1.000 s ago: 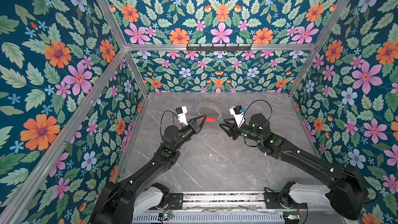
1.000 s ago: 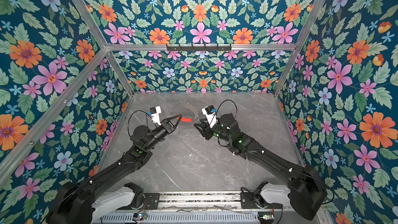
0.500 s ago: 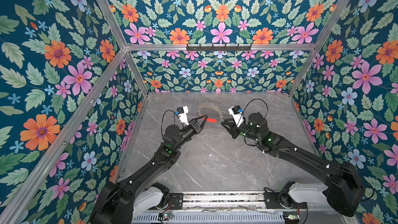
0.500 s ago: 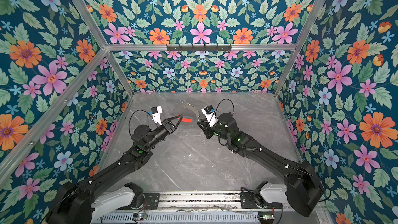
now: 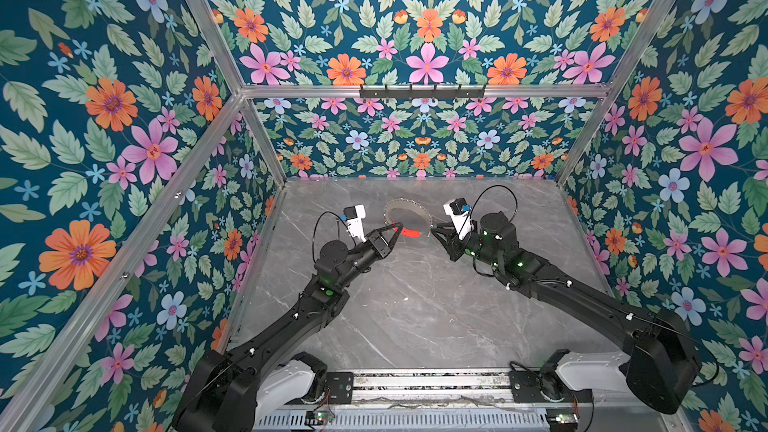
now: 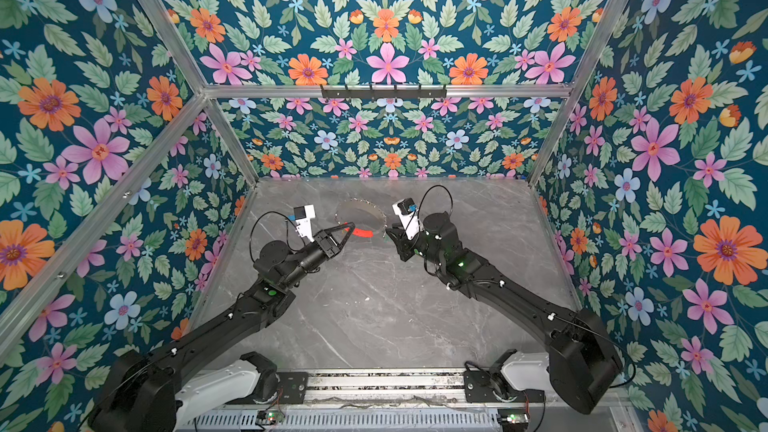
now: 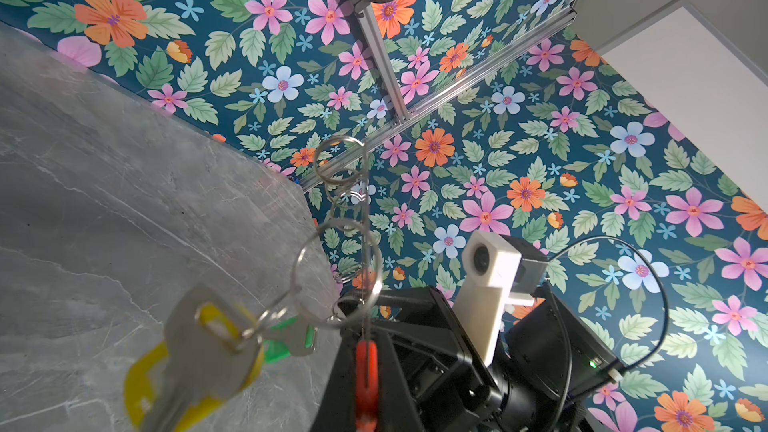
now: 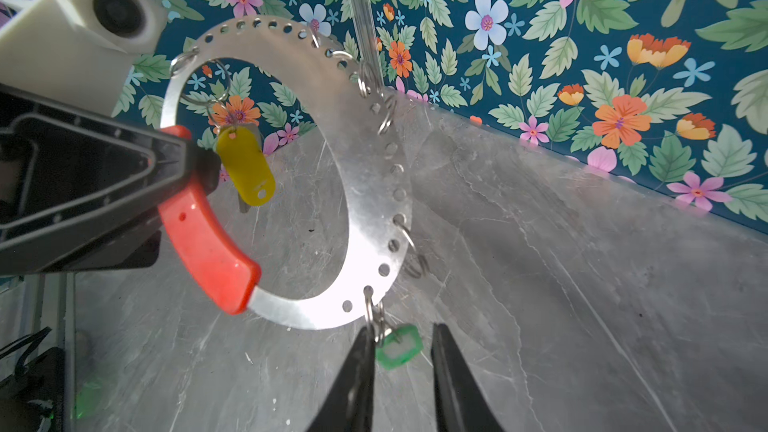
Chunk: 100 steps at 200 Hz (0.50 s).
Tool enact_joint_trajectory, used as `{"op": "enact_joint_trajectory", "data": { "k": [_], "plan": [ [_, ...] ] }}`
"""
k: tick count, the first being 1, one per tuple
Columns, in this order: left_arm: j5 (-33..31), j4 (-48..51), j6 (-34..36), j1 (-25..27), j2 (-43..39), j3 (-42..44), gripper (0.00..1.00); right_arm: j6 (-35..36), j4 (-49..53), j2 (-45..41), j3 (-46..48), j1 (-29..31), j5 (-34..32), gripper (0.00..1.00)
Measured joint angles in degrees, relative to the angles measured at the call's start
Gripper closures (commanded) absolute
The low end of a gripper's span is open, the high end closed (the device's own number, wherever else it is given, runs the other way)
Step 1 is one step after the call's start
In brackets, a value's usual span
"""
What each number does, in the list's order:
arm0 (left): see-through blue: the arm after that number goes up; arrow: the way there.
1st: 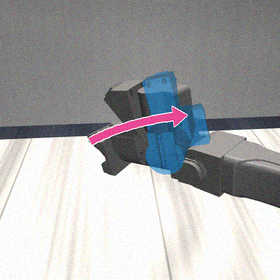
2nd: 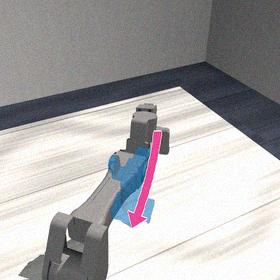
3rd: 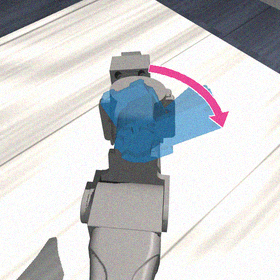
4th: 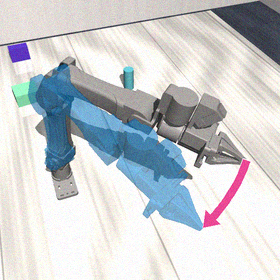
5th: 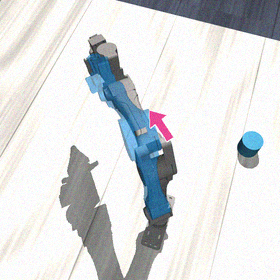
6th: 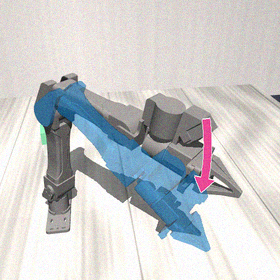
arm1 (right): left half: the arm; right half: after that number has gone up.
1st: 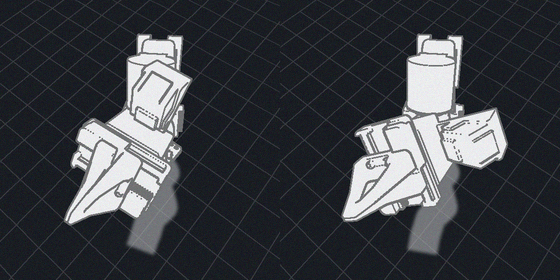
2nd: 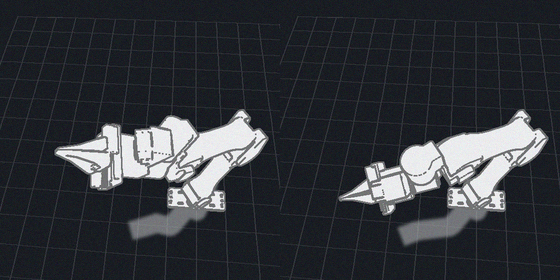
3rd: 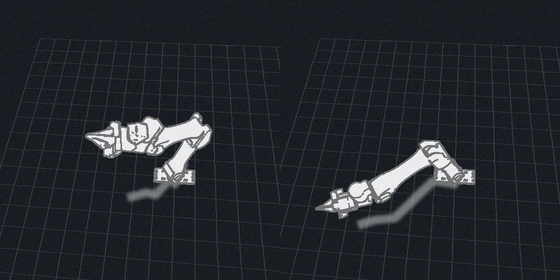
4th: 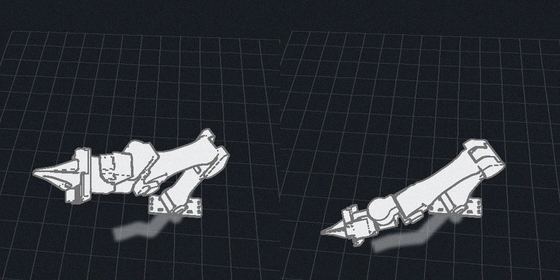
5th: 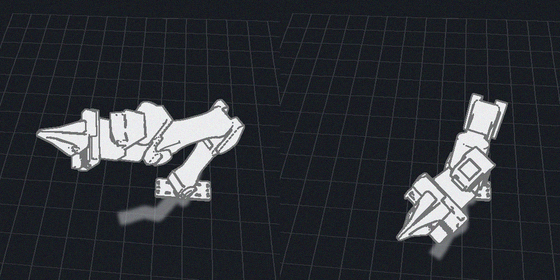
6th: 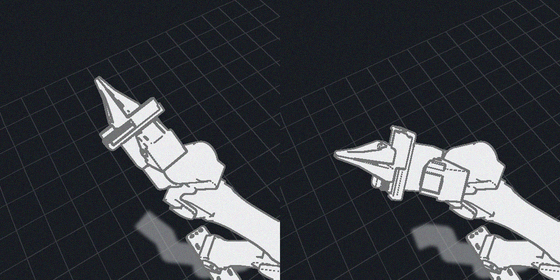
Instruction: Remove the keys from the keyring
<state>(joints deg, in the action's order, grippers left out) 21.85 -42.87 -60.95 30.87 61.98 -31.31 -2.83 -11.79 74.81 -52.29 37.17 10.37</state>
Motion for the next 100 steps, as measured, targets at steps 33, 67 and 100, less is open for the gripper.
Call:
{"op": "enact_joint_trajectory", "data": {
  "k": [33, 67, 100],
  "plan": [
    [0.09, 0.00, 0.02, 0.24, 0.00, 0.00, 1.00, 0.04, -0.02, 0.13, -0.15, -0.11, 0.79, 0.79],
    [0.28, 0.00, 0.17, 0.31, 0.00, 0.00, 1.00, 0.20, -0.02, 0.02, -0.15, -0.09, 2.43, 0.82],
    [0.24, 0.00, 0.39, 0.31, 0.00, 0.00, 1.00, 0.20, 0.00, -0.15, -0.15, -0.09, 2.91, 0.84]
  ]
}}
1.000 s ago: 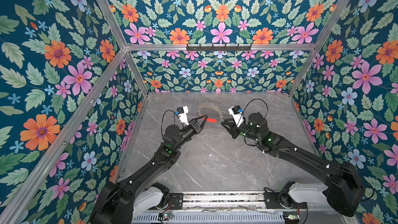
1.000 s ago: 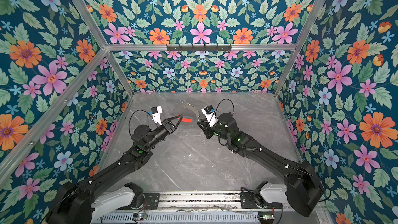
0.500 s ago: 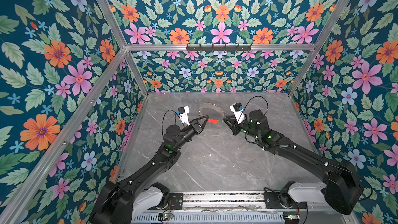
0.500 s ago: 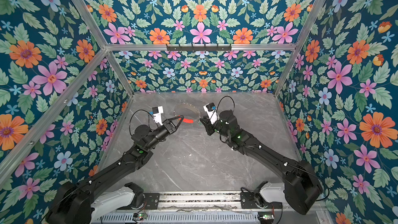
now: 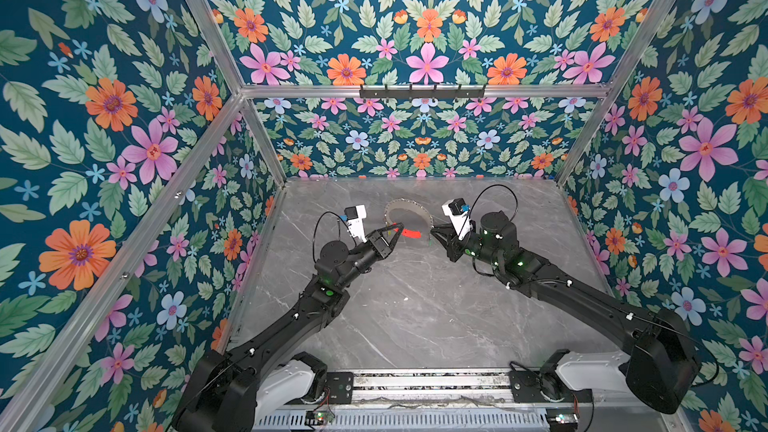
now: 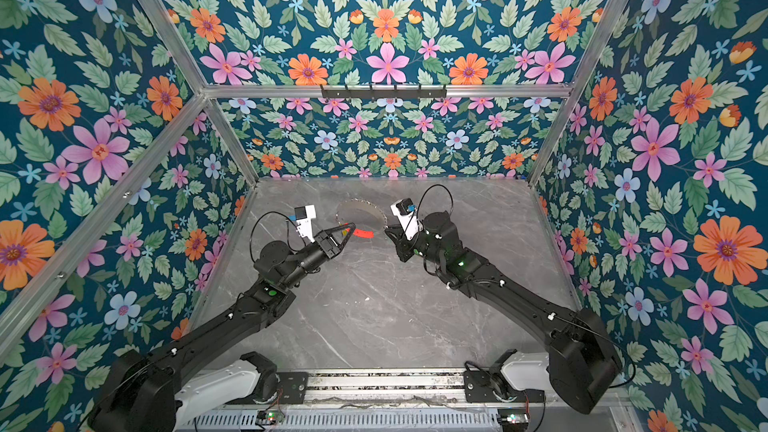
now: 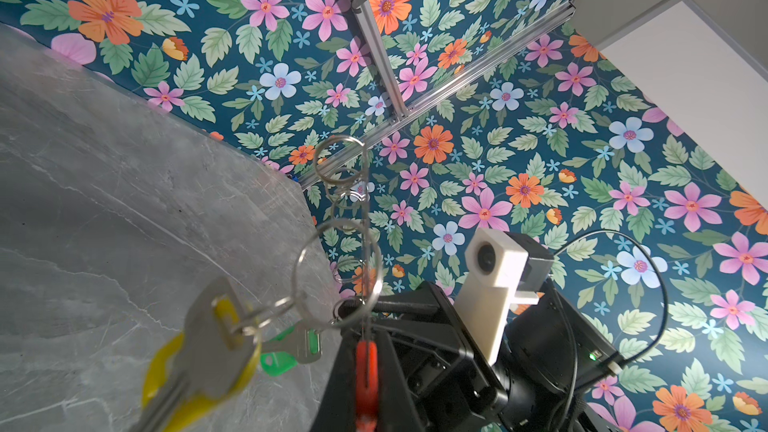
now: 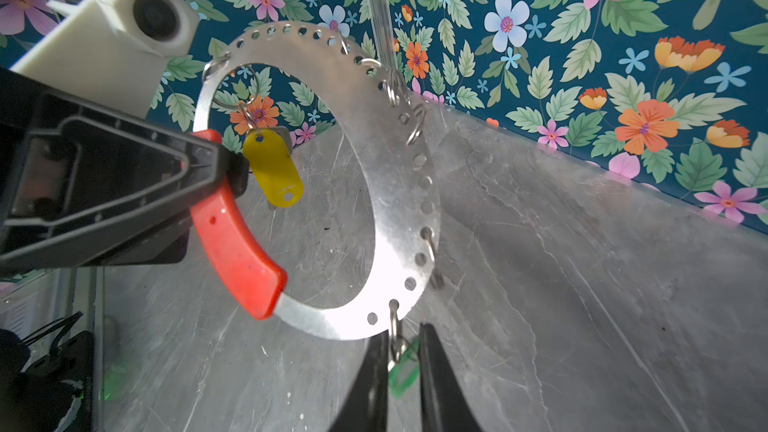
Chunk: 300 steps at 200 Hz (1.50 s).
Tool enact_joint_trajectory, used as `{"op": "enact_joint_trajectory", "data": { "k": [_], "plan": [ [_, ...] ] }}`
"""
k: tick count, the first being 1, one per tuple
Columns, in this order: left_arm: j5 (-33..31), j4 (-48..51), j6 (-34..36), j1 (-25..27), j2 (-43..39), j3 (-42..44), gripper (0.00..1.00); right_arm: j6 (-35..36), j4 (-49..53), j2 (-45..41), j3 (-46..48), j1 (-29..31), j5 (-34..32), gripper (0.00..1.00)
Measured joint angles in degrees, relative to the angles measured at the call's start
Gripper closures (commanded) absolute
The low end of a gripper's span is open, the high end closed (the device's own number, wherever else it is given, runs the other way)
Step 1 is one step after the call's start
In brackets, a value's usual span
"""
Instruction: Remove the keys from the keyring
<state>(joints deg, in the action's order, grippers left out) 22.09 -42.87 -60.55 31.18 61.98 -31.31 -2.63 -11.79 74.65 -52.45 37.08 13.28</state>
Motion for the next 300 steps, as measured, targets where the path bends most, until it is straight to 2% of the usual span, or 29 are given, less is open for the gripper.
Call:
{"op": "enact_joint_trajectory", "data": {
  "k": [30, 71, 208, 257, 300],
  "plan": [
    [-0.04, 0.00, 0.07, 0.00, 0.00, 0.00, 1.00, 0.00, 0.00, -0.15, 0.00, 0.00, 0.00, 0.87],
    [-0.09, 0.00, 0.44, 0.04, 0.00, 0.00, 1.00, -0.02, 0.02, -0.31, 0.00, 0.00, 0.20, 1.00],
    [-0.07, -0.48, -0.61, 0.09, 1.09, 0.11, 1.00, -0.24, -1.29, -4.22, 2.60, -0.02, 1.51, 1.00],
    [0.37, -2.10, -1.09, 0.09, 1.95, 0.37, 0.76, -1.99, -4.72, -5.77, 4.24, -0.02, 1.49, 1.00],
    [0.59, -2.19, -1.73, 0.09, 2.40, 0.98, 0.61, -4.48, -6.97, -6.58, 4.35, -1.16, 1.53, 1.00]
  ]
}}
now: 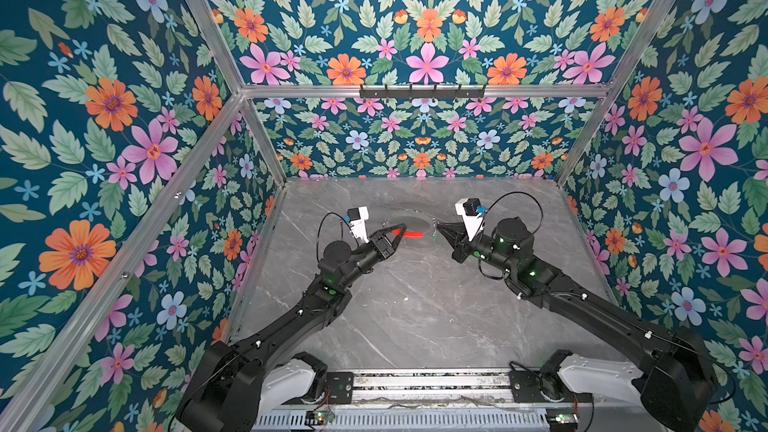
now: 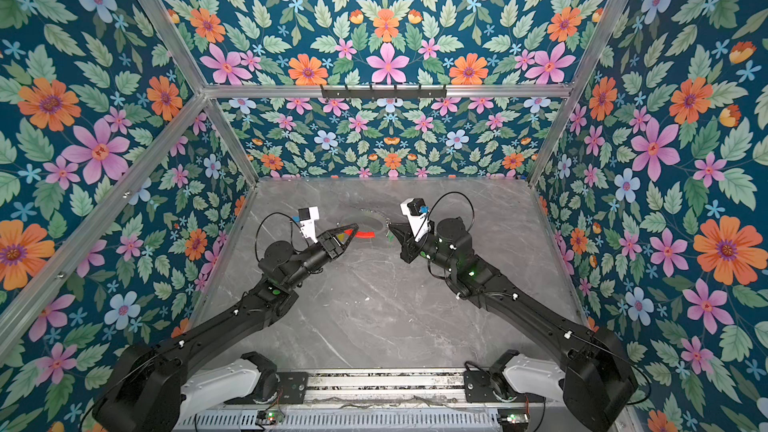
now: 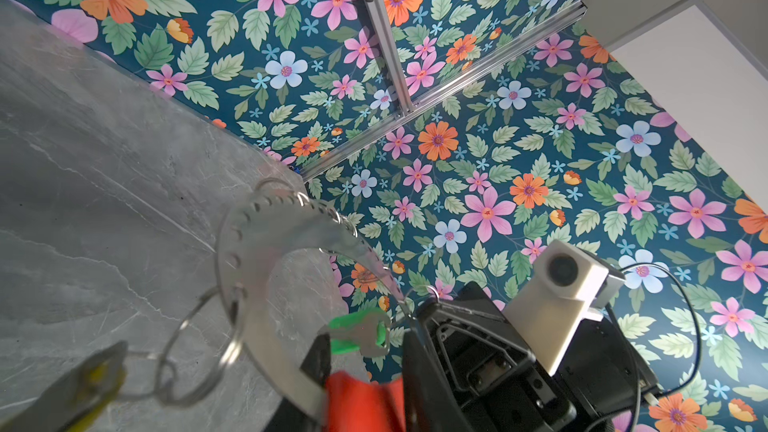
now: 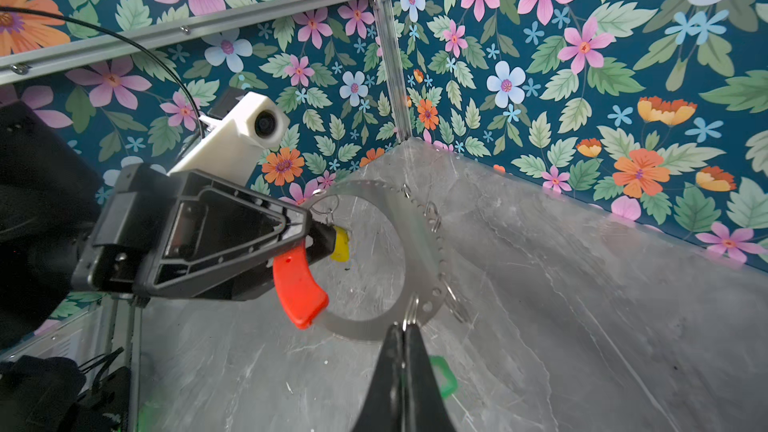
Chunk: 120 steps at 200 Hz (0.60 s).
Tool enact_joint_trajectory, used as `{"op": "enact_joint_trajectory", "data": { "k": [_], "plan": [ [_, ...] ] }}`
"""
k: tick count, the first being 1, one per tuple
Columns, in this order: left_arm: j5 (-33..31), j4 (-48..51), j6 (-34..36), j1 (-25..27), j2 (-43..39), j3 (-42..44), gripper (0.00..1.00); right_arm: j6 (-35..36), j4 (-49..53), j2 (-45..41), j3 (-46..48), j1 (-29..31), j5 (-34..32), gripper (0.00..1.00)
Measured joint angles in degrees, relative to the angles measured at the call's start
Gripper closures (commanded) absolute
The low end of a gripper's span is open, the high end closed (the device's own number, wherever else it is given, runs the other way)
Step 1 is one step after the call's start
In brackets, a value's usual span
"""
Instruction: Remove the keys from the keyring
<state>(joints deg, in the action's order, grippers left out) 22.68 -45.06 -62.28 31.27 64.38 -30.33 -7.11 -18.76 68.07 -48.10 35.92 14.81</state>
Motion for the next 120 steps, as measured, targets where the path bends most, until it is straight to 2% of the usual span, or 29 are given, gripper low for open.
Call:
{"op": "enact_joint_trajectory", "data": {
  "k": [77, 90, 120],
  "plan": [
    [0.52, 2.32, 2.62, -0.31, -1.92, 0.61, 0.47, -3.02, 2.43, -2.49, -0.48, -5.27, 4.59, 1.00],
    [0.76, 3.58, 4.61, -0.46, -2.51, 0.33, 0.42, -3.02, 3.04, -2.78, -0.35, -5.86, 6.29, 1.00],
    [0.02, 5.27, 10.08, -0.52, -2.43, -1.60, 0.39, -2.64, 4.96, -2.91, -0.63, -7.32, 10.97, 1.00]
  ]
}}
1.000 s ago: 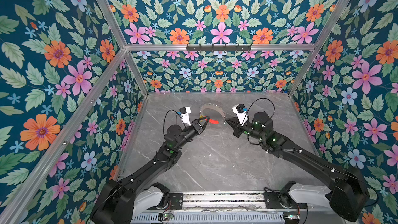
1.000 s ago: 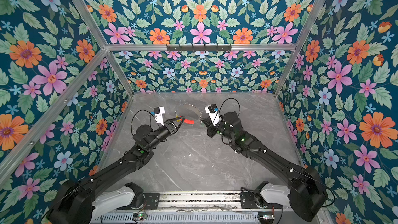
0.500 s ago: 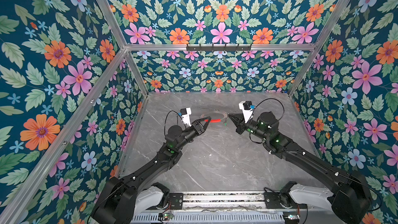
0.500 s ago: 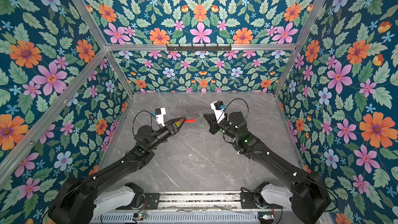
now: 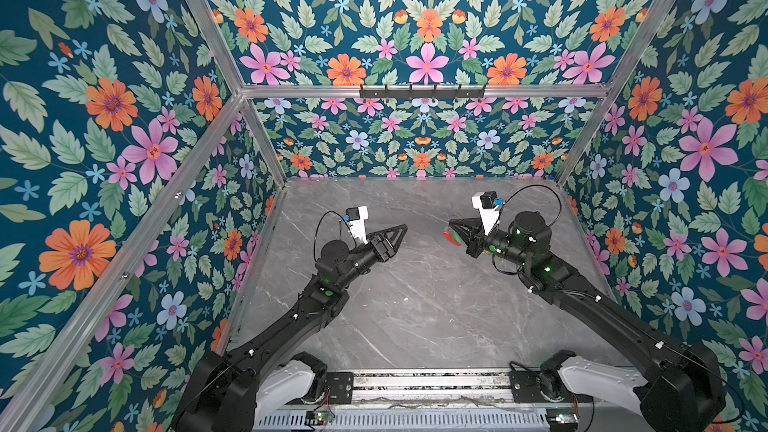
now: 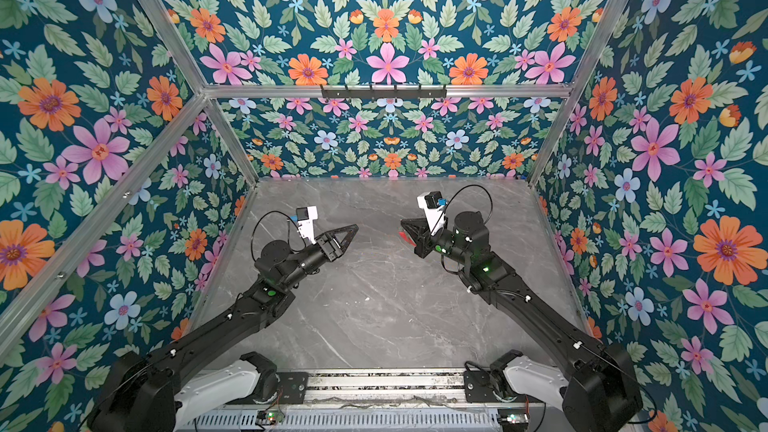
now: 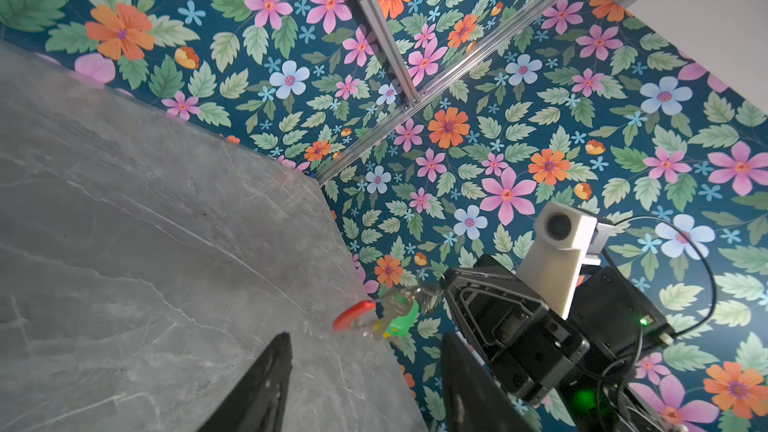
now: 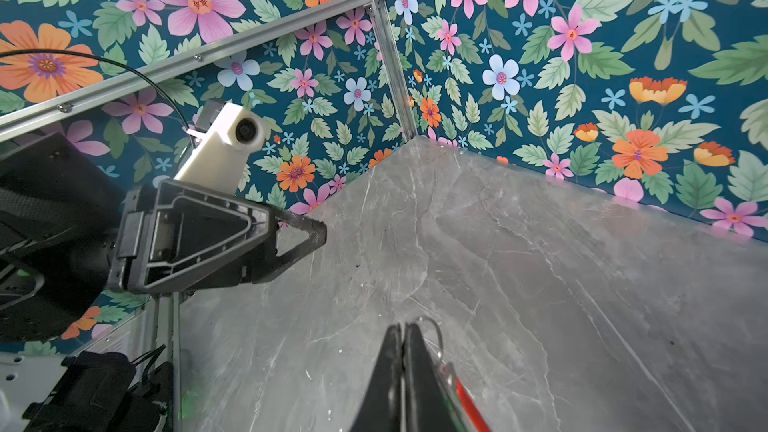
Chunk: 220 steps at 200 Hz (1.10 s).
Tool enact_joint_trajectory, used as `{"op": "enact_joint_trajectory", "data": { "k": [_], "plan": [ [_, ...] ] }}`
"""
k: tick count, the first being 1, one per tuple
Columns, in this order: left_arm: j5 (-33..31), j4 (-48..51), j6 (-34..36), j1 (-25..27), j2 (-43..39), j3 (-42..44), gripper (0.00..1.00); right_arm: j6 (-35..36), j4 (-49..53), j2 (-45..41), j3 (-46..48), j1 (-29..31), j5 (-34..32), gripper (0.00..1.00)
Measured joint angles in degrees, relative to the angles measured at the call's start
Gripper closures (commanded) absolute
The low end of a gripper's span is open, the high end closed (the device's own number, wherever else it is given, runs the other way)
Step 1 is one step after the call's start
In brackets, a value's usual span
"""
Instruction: Remove the keys from the keyring
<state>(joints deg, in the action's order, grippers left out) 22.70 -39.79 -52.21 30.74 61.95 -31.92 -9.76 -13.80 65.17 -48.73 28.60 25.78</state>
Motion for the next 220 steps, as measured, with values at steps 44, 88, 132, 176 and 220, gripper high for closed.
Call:
{"op": "enact_joint_trajectory", "data": {
  "k": [44, 88, 132, 176, 220],
  "plan": [
    [4.22, 2.08, 7.67, 0.00, 3.87, -5.49, 0.54, -0.59, 0.48, 0.09, -0.13, -3.63, 9.42, 1.00],
    [14.71, -7.15, 11.43, -0.02, 8.09, -5.40, 0.49, -4.17, -3.08, 0.92, -0.04, -6.36, 17.70, 1.00],
    [23.58, -20.46, 11.63, 0.00, 14.14, -5.90, 0.48, -6.86, -4.50, 1.49, -1.01, -6.43, 22.03, 1.00],
    [28.61, -32.63, 9.20, -0.09, 21.00, -6.51, 0.31, -8.50, -4.92, 1.40, -1.84, -6.43, 23.52, 1.00],
    [30.95, -45.29, 2.86, -0.15, 28.55, -8.17, 0.27, -11.52, -6.45, 1.40, -3.06, -6.40, 24.79, 1.00]
  ]
}}
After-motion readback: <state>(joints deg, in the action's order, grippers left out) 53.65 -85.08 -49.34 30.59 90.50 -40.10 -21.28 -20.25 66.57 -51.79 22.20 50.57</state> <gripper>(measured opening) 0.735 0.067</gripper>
